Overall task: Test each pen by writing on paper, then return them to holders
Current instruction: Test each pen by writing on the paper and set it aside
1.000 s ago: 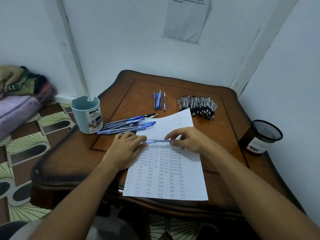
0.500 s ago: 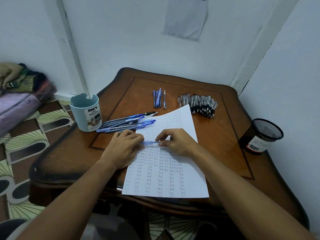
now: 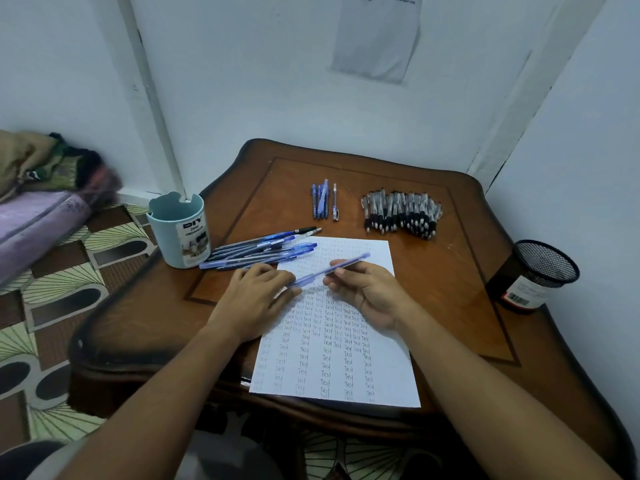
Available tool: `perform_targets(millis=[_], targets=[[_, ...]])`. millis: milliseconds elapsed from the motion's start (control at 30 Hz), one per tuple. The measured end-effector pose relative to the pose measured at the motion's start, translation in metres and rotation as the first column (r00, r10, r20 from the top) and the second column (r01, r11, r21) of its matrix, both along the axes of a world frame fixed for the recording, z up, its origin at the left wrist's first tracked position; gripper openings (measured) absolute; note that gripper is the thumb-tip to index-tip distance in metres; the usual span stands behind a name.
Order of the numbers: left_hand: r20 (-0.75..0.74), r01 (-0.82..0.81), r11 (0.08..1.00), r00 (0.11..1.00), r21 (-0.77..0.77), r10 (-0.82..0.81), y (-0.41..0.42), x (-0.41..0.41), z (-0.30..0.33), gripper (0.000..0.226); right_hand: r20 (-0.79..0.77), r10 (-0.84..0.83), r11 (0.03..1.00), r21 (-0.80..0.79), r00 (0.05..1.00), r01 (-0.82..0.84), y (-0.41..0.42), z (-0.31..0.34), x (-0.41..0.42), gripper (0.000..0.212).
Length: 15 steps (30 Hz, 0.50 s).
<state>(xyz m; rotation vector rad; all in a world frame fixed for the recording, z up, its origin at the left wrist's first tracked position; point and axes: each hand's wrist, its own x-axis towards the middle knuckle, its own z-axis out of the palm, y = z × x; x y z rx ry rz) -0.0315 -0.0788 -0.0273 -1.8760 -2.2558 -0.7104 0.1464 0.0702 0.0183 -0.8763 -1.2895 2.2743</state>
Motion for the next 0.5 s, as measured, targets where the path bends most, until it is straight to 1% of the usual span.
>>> perform_targets(millis=[100,167,300,367,433,500], targets=[[-0.014,-0.021,1.000,1.000,-0.022,0.021,0.000,0.001,0.001,0.053,0.063,0.095,0.992,0.082,0.993,-0.100,-0.010,0.001,-0.011,0.014],[-0.009,-0.025,0.999,1.000,-0.025,0.025,0.000,0.001,0.000,0.050,0.101,0.095,0.989,0.104,0.990,-0.105,-0.008,0.006,-0.019,0.013],[0.028,-0.013,1.000,1.000,-0.002,0.013,0.002,-0.004,-0.001,0.046,0.119,-0.008,0.998,0.064,0.993,0.000,0.018,0.028,-0.034,0.021],[0.043,-0.011,1.000,0.999,0.015,0.010,0.002,-0.005,-0.001,0.042,0.128,-0.069,0.996,0.070,0.989,0.061,0.038,0.039,-0.044,0.026],[0.056,-0.009,0.999,0.998,0.033,0.007,0.002,-0.005,-0.002,0.032,0.176,-0.103,0.991,0.107,0.979,0.085,0.058,0.046,-0.056,0.024],[0.066,-0.008,0.999,0.998,0.046,0.005,0.002,-0.003,-0.004,0.025,0.275,-0.087,0.981,0.188,0.957,0.035,0.078,0.048,-0.069,0.022]])
